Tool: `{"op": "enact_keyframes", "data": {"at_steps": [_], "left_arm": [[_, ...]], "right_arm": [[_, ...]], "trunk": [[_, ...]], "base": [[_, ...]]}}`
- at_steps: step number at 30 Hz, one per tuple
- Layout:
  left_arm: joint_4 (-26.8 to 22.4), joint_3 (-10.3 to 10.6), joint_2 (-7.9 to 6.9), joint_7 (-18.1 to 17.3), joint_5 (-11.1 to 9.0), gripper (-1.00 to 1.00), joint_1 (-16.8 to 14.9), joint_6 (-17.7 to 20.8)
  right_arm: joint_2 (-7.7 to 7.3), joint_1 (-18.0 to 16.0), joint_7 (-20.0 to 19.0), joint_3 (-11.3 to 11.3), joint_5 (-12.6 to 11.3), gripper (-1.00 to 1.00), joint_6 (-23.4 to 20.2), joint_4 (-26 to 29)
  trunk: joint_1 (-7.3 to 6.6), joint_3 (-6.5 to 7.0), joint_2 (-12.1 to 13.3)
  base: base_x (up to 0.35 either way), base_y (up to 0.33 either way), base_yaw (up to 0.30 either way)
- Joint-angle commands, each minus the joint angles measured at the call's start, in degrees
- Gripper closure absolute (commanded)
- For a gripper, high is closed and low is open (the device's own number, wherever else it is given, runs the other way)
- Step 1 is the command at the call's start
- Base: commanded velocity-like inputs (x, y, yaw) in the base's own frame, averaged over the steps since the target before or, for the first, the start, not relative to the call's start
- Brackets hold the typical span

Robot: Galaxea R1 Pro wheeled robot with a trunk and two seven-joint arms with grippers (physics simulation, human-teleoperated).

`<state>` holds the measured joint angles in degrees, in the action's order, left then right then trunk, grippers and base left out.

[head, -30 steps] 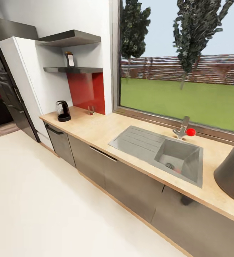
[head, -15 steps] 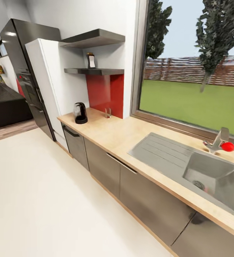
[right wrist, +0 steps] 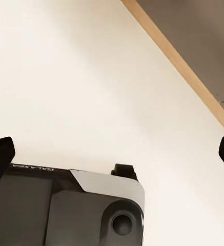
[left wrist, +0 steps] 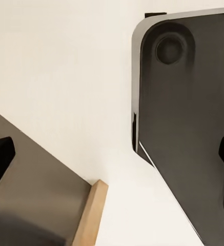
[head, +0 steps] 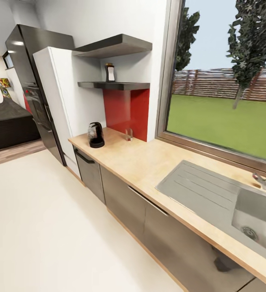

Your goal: Set up a coffee station on the kitchen countertop: keep the coffee maker on the countertop, move the bottle of coffee from the kitchen shelf to the counter next to the coffee maker, place a paper coffee filter on top of the coffee maker, put the saucer next to the coffee maker with the coffee cup on the saucer, and place the electric kettle next to the coffee maker.

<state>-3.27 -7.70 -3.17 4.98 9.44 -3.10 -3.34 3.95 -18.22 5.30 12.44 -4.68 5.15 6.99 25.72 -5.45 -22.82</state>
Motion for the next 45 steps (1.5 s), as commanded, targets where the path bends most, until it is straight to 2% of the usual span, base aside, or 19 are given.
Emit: {"op": "enact_keyframes", "data": {"at_steps": [1, 16, 35, 45], "left_arm": [[0.1, -0.5, 0.01, 0.1, 0.6, -1.00, -0.1, -0.3], [0.1, -0.5, 0.01, 0.1, 0.6, -1.00, -0.1, -1.5], [0.1, -0.5, 0.01, 0.1, 0.6, -1.00, -0.1, -1.5], [0.1, -0.5, 0.05, 0.1, 0.6, -1.00, -0.1, -1.5]], "right_arm": [[0.00, -0.1, 0.3, 0.5, -0.5, -1.00, 0.2, -0.1], [0.00, -0.1, 0.2, 0.5, -0.4, -1.00, 0.2, -0.1], [0.00, -0.1, 0.3, 0.5, -0.4, -1.00, 0.2, -0.1], [0.00, -0.1, 0.3, 0.5, -0.5, -1.00, 0.2, -0.1]], "trunk": [[0.07, -0.03, -0.1], [0.07, 1.31, -0.1], [0.07, 2.97, -0.1], [0.07, 3.09, -0.1]], "base": [[0.310, 0.196, 0.000], [0.274, 0.236, 0.000], [0.151, 0.305, 0.000], [0.140, 0.311, 0.000]]}}
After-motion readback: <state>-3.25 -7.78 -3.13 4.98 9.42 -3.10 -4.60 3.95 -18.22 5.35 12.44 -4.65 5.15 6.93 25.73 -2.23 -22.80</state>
